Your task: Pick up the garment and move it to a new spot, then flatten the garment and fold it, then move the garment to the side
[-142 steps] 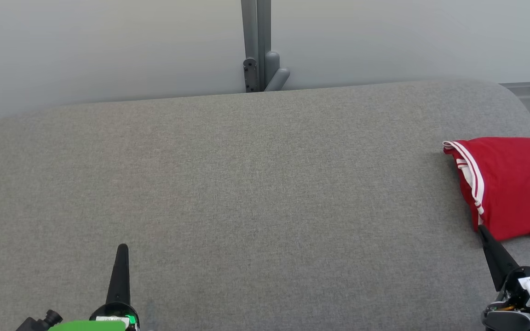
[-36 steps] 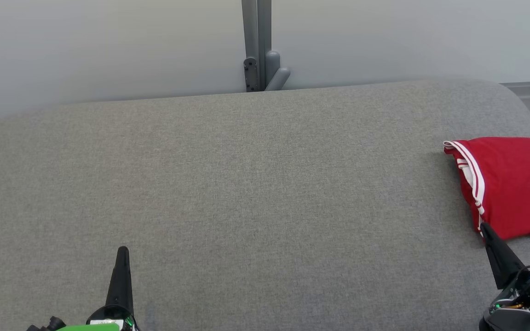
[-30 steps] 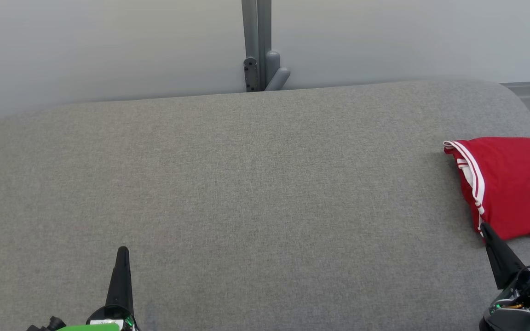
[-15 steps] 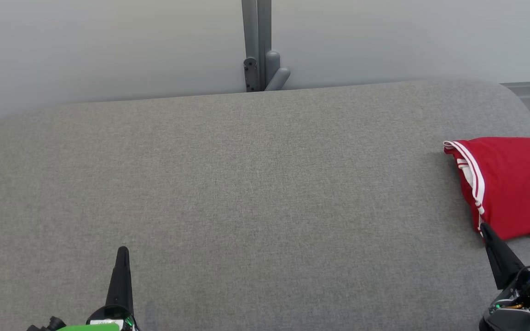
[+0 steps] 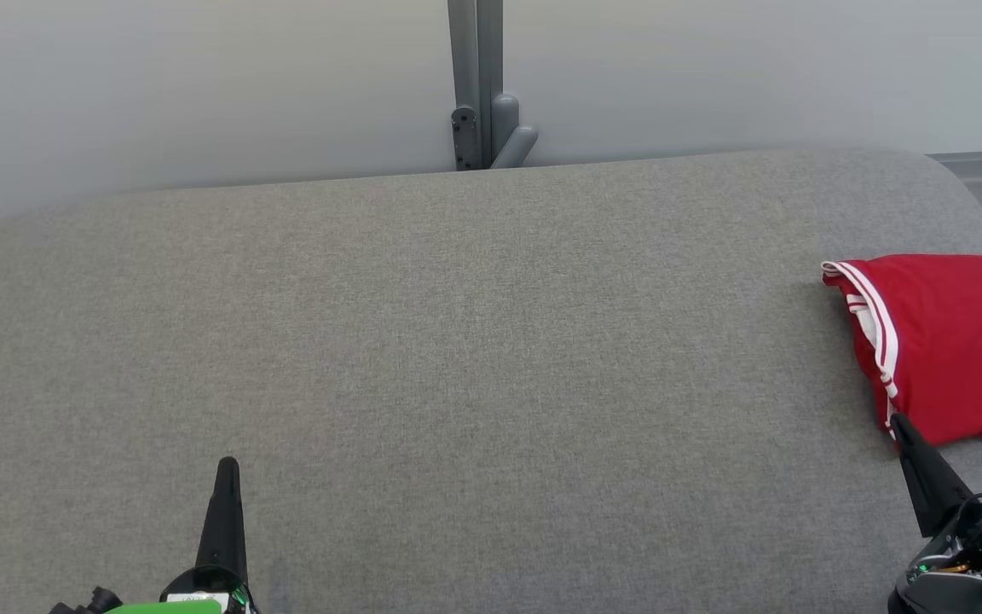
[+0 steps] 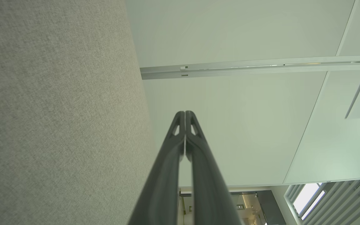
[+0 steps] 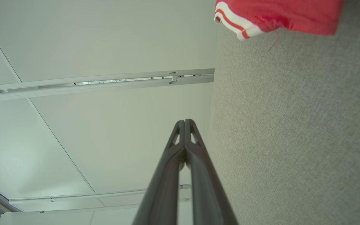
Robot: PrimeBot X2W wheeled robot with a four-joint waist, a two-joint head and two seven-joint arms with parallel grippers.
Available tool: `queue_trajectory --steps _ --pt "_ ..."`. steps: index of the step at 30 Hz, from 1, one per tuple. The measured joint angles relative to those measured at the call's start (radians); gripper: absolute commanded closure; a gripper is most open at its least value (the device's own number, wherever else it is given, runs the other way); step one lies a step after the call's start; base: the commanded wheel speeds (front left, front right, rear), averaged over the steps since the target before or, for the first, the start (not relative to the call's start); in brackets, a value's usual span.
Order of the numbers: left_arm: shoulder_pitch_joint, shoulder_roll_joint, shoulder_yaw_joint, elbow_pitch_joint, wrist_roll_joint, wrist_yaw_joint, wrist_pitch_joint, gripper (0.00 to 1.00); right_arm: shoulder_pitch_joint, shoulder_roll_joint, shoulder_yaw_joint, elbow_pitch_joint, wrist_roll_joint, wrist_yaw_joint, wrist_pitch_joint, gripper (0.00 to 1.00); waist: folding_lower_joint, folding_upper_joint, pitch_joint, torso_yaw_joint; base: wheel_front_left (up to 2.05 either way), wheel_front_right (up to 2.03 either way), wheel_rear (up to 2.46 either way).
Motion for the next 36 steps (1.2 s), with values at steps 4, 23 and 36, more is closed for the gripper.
queue_trajectory --steps 4,23,36 --pt "0.0 0.0 0.0 0.0 0.0 0.0 0.0 1.0 0.0 0.001 -0.001 0.0 0.0 0.0 0.001 1.0 0.0 0.0 0.0 0.0 0.0 0.0 0.0" --pt "0.0 0.0 0.0 0.0 0.0 0.0 0.0 1.0 -0.001 0.003 -0.003 0.0 -0.003 0.0 0.004 1.0 0.0 0.0 0.0 0.0 0.0 0.0 0.0" --pt "0.0 0.0 0.0 0.0 0.0 0.0 0.0 1.0 -0.001 0.004 -0.004 0.0 -0.006 0.0 0.004 1.0 0.0 0.0 0.0 0.0 0.0 0.0 0.0"
